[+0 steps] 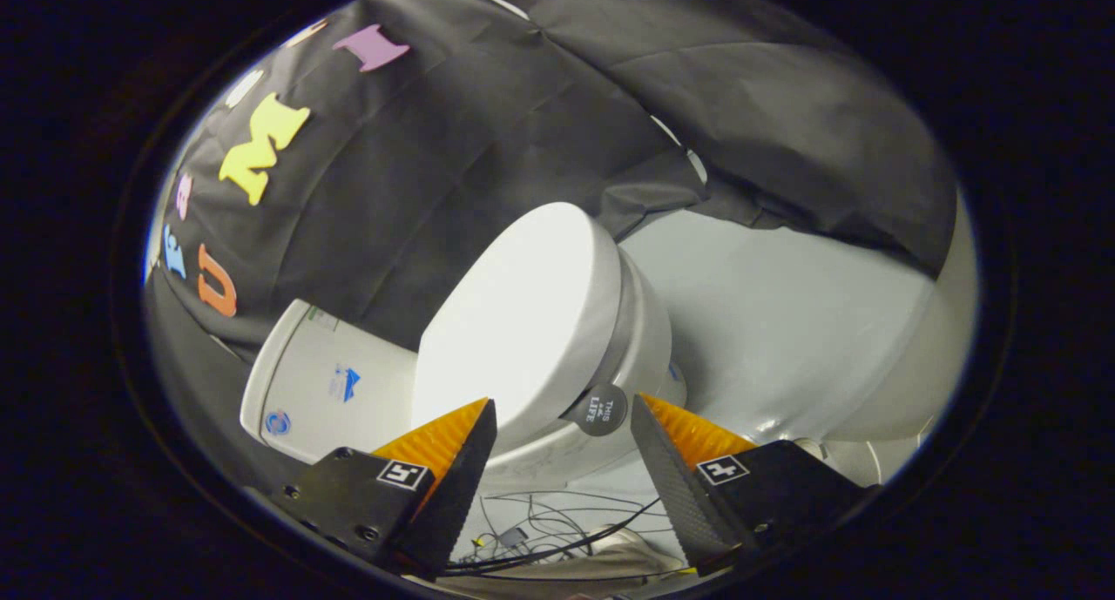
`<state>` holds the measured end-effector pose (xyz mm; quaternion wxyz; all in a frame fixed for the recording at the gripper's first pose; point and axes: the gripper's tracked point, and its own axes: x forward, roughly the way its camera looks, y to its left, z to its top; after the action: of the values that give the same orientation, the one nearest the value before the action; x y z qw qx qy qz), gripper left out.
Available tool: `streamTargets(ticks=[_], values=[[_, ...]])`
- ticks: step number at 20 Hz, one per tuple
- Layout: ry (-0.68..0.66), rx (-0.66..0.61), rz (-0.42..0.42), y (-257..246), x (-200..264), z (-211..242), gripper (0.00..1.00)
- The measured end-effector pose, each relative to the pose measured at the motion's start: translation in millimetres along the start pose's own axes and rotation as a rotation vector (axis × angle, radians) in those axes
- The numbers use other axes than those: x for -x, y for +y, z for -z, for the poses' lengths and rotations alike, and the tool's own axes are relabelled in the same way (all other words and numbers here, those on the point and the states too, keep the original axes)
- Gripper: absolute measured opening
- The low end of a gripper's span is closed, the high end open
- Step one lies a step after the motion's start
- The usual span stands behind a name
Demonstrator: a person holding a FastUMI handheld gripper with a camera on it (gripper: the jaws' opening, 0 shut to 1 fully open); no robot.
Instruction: Open the toilet lid.
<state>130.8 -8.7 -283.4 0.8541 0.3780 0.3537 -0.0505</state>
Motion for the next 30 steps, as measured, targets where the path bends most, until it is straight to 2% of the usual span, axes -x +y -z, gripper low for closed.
streamTargets(ticks=[4,5,8,11,16,21,26,30], values=[[0.047,-0.162,-0.006,-15.8,-11.7,-3.1,0.9],[0.058,-0.164,0.007,-20.8,-15.8,-0.1,0.85],[0.09,-0.131,0.005,-18.2,-24.7,5.1,0.78],[0.124,-0.133,0.016,-19.3,-30.7,7.0,0.65],[0.156,-0.15,-0.002,-15.2,-43.7,9.8,0.56],[0.187,-0.221,0.004,-18.2,-53.6,14.4,0.33],[0.185,-0.205,-0.008,-14.7,-50.8,13.6,0.27],[0.174,-0.248,-0.039,-9.4,-44.7,8.3,0.17]])
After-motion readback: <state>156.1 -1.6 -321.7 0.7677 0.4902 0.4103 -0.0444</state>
